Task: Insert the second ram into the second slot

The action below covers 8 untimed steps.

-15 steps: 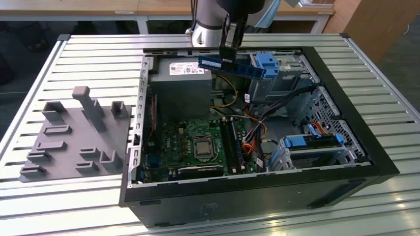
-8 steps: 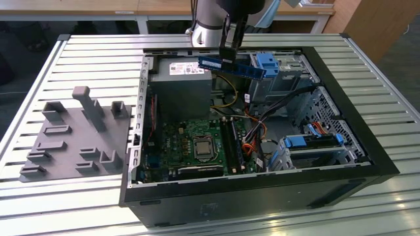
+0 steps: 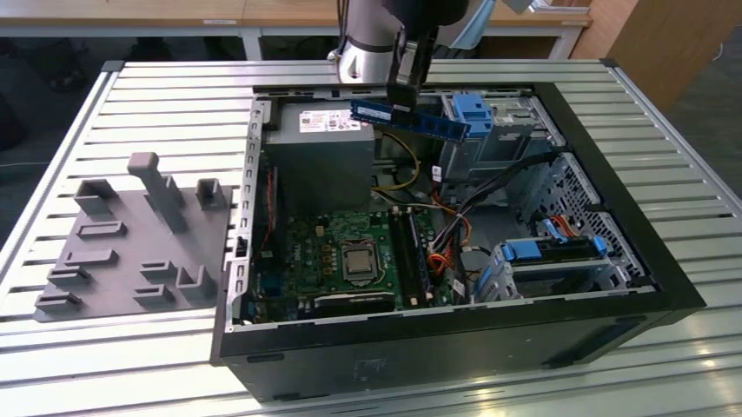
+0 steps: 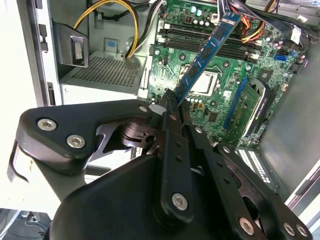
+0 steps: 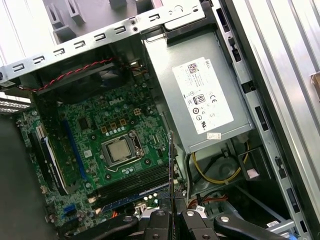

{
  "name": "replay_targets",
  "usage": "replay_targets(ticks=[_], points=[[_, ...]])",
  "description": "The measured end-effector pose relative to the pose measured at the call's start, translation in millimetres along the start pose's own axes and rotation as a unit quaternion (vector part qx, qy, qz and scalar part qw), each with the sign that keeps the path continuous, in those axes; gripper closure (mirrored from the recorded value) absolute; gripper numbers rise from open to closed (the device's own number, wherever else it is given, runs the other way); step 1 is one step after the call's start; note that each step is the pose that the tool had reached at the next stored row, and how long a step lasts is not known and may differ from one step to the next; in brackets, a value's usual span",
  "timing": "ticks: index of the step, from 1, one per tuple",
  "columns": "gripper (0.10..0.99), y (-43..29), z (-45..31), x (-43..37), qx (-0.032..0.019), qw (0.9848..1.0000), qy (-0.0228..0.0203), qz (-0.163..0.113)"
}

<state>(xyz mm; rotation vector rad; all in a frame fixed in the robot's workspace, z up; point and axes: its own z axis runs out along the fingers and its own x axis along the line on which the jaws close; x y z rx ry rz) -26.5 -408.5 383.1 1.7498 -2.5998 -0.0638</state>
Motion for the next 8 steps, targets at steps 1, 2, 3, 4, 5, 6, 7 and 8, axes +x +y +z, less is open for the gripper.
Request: replay_targets(ticks=[1,2,3,4,5,6,7,8], points=[[0.945,0.0,0.0,0.1,0.0,1.0,0.0,0.001],[0.945,-0.1,0.0,0.4,0.0,1.0,-0.0001,0.003],[0.945,-0.3,-0.1,0.6,0.0001,1.0,-0.0002,0.005],[0.945,-0.3,0.0,0.7,0.0001,1.0,-0.0003,0.007],[0.945,-0.3,0.0,0.8,0.0002,1.0,-0.0004,0.01],[0.945,-0.3,0.0,0.8,0.0002,0.9999,-0.0005,0.014],[0.945,-0.3,0.0,0.8,0.0004,0.9998,-0.0007,0.02],[0.945,-0.4,0.0,0.8,0.0004,0.9997,-0.001,0.026]])
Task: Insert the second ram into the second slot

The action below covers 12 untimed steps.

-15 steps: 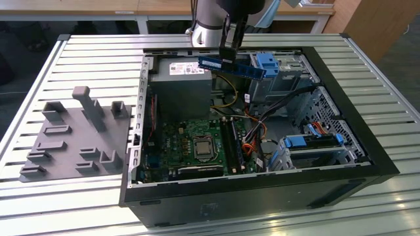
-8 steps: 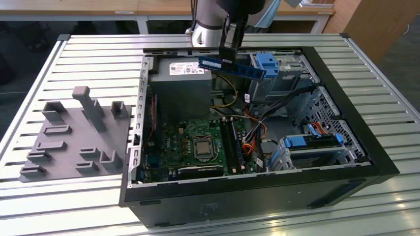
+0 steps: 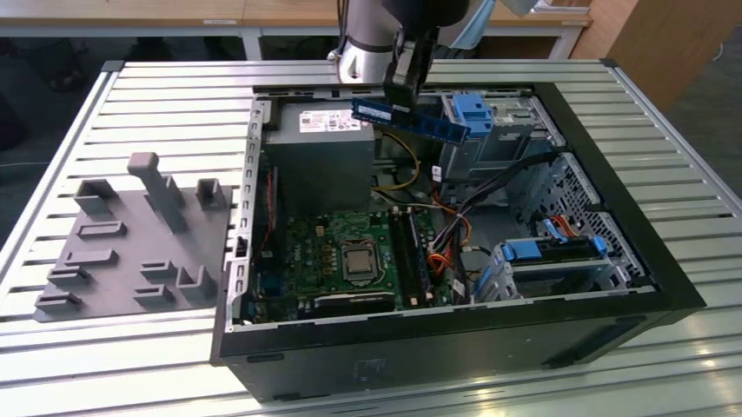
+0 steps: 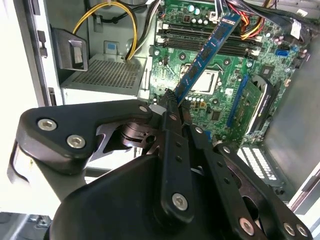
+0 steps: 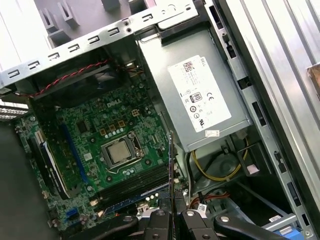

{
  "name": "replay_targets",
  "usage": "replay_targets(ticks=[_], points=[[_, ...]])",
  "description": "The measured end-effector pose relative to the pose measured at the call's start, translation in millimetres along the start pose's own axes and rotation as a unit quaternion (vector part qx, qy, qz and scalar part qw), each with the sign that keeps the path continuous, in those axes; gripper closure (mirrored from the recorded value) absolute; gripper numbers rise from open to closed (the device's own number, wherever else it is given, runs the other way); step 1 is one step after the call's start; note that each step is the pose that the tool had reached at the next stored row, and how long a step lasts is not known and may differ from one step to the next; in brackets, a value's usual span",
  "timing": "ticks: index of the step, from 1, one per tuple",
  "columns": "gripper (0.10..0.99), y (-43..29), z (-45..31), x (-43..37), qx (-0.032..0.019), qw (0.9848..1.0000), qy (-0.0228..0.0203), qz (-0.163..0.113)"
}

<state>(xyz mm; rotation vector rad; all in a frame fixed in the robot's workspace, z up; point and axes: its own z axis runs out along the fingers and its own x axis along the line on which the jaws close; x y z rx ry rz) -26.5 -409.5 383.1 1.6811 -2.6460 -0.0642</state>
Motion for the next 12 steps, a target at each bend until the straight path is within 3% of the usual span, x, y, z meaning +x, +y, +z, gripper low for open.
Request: replay_targets(ticks=[4,12], points=[[0.945,-0.6,0.0,1.1,0.0003,0.9998,-0.0008,0.02],[0.945,-5.3,-0.1,11.3,0.0005,0.9996,-0.0011,0.03]])
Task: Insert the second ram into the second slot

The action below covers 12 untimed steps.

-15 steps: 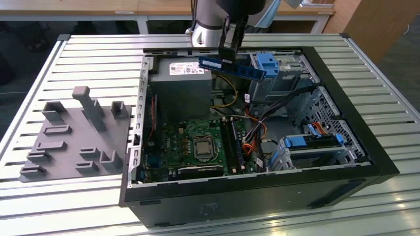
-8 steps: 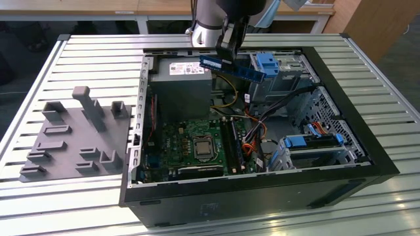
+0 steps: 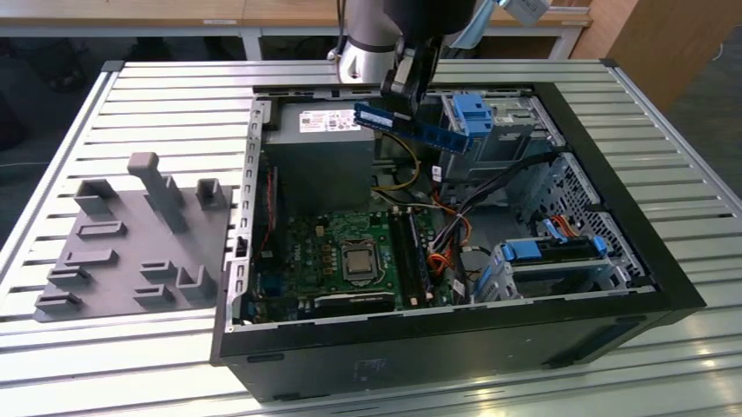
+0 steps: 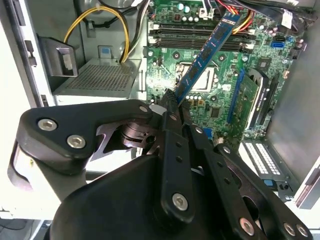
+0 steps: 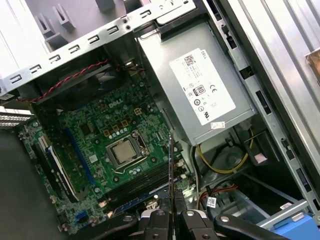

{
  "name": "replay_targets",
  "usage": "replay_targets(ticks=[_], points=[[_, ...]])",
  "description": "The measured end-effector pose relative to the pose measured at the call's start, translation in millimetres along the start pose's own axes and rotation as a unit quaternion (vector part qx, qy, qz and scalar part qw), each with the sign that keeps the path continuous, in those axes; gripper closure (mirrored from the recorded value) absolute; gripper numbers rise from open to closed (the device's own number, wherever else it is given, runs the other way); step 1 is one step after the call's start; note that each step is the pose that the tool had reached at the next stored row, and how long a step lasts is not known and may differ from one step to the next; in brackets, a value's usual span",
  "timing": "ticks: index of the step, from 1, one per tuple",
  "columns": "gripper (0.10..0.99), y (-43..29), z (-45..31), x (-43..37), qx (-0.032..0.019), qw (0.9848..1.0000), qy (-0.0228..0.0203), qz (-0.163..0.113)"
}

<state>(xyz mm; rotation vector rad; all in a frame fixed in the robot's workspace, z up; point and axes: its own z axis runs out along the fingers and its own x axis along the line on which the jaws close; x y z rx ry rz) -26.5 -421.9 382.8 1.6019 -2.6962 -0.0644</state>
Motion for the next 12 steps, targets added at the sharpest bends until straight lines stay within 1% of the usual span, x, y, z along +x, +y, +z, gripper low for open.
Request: replay_targets(ticks=[4,12], points=[[0.945,-0.6,0.0,1.0,0.0001,1.0,-0.0002,0.006],[0.945,-0.8,0.1,1.3,0.0005,0.9995,-0.0011,0.031]])
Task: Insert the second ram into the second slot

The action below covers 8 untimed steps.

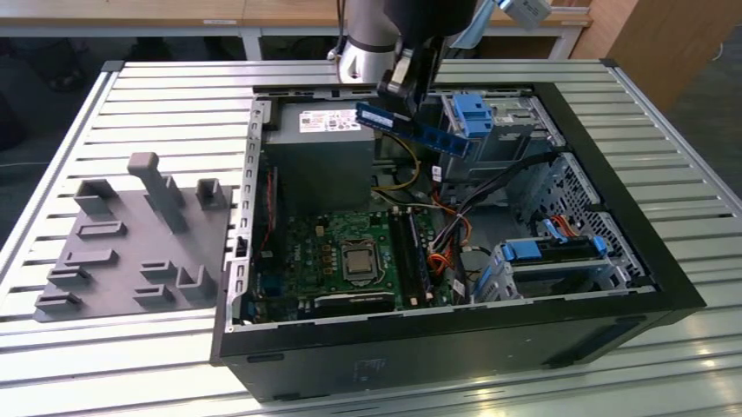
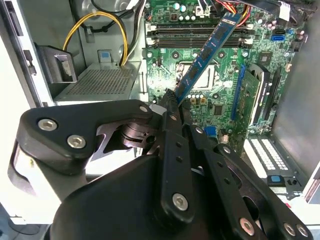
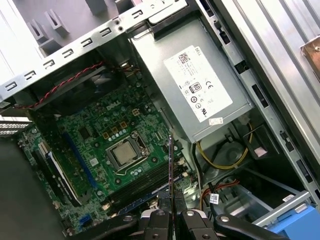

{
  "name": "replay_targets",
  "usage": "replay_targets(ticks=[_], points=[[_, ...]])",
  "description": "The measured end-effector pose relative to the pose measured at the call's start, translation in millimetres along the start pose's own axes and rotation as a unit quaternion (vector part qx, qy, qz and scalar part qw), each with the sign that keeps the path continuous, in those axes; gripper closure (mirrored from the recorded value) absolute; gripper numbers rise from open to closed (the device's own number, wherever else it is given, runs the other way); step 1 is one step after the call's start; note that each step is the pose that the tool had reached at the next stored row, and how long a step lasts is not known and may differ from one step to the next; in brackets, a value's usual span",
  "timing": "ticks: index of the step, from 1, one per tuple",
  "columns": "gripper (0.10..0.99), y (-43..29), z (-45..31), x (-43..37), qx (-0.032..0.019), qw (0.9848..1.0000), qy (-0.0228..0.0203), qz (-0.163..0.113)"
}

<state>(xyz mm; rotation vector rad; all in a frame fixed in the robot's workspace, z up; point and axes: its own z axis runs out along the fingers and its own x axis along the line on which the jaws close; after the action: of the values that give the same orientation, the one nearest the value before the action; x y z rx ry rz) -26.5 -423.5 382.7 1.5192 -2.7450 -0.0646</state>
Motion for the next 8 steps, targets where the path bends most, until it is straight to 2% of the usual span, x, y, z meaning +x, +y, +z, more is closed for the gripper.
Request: replay_targets(ticks=[8], points=[[0.945,0.0,0.0,0.0,0.0003,0.9998,-0.0008,0.021]])
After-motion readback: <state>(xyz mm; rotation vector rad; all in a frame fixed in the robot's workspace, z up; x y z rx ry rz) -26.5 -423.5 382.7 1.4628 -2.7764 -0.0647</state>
